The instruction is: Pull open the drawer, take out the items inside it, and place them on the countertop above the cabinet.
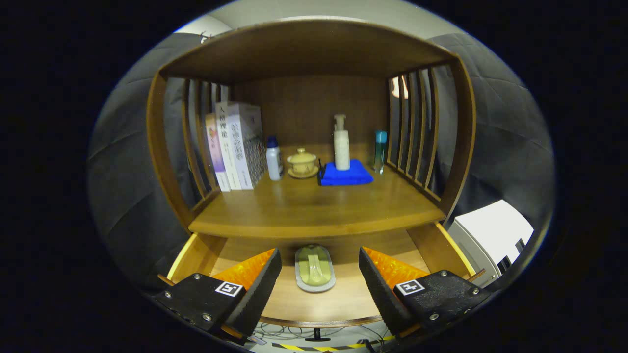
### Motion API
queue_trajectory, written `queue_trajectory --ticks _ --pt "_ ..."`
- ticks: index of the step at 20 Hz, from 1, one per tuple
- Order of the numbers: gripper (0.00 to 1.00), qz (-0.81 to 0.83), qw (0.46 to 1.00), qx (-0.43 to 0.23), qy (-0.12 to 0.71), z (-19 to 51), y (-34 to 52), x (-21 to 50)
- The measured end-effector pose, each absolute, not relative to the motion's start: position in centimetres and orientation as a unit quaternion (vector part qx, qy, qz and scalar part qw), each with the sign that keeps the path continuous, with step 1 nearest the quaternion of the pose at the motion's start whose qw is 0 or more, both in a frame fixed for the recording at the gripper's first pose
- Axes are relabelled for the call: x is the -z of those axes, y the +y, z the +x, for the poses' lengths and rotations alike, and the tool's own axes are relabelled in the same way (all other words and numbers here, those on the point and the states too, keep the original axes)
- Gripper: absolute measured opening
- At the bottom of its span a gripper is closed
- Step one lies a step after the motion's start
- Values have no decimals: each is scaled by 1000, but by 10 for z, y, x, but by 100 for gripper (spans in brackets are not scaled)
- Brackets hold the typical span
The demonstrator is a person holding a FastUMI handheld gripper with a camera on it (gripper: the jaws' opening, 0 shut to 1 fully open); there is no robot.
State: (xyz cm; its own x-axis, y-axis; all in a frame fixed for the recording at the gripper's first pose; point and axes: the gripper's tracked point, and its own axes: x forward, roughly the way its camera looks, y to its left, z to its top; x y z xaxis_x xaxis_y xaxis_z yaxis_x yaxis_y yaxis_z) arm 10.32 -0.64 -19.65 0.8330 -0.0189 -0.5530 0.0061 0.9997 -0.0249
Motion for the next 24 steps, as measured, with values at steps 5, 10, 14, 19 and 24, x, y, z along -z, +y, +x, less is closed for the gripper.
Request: queue_trajectory --ticks 5,10,14,19,24 --pt "97 -7 941 15 338 120 -4 233" --pt "96 -25 917 5 397 134 8 278" --pt "90 -52 898 -6 437 143 12 308" --pt "75 -79 879 -12 470 147 9 325" --pt "52 -91 865 -27 492 142 11 338"
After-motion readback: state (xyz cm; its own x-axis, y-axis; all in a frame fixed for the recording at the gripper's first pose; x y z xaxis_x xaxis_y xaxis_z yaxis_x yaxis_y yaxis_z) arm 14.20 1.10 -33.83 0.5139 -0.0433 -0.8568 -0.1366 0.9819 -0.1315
